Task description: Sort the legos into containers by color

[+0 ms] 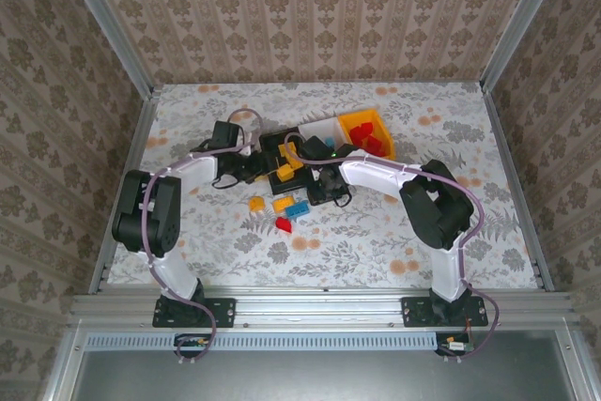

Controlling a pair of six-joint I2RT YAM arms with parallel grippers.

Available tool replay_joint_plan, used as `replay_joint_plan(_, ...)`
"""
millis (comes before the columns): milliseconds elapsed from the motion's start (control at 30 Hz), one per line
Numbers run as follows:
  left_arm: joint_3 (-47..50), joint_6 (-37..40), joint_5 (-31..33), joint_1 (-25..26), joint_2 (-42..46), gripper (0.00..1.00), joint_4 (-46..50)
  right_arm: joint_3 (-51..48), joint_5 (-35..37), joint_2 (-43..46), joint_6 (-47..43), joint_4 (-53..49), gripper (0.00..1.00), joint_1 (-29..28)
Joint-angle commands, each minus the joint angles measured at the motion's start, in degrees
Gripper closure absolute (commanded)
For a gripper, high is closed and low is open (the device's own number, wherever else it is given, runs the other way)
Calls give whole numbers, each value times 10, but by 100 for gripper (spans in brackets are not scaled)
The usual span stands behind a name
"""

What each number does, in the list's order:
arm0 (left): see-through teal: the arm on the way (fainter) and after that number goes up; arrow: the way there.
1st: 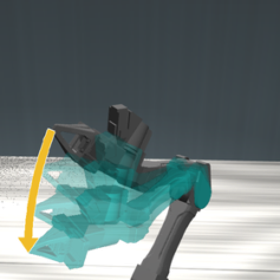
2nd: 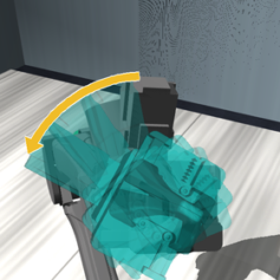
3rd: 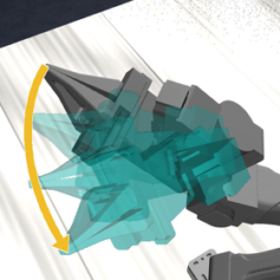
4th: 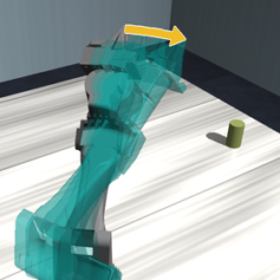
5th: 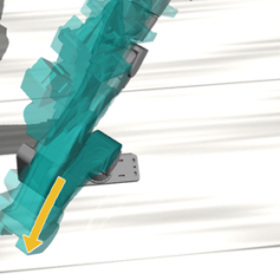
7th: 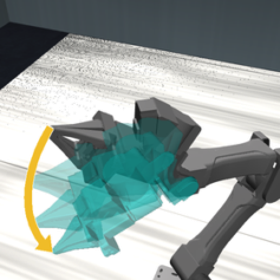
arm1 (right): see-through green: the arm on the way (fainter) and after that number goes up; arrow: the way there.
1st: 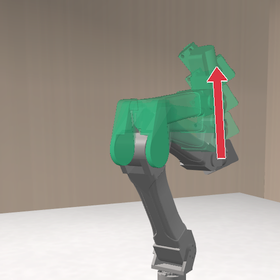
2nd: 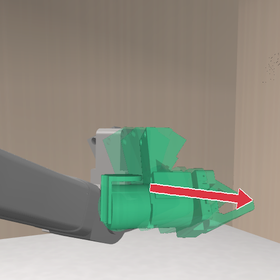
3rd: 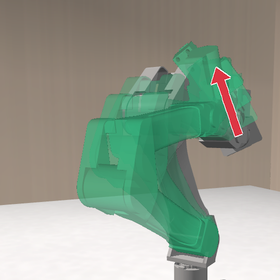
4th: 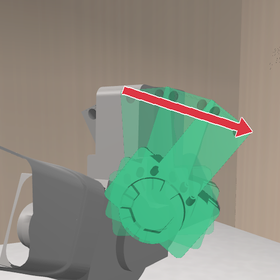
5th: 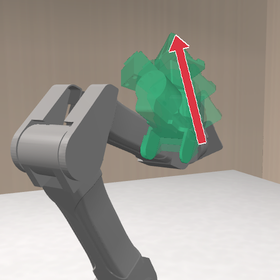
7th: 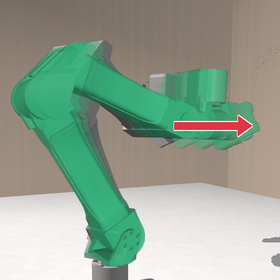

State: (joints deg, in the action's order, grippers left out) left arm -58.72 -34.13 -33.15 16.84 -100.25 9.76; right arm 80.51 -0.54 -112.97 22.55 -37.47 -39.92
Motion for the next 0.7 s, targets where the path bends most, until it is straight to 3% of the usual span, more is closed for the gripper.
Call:
replay_joint_plan(0, -27, -17, -18, -1, -5, 56, -17, -4, -11, -5, 4, 10, 69, 0)
replay_joint_plan(433, -68, -29, -52, -16, -17, 81, -12, -30, -6, 8, 6, 9, 70, 5)
replay_joint_plan(667, -81, -36, -66, -18, -23, 87, -15, -36, -8, 7, 8, 14, 69, 7)
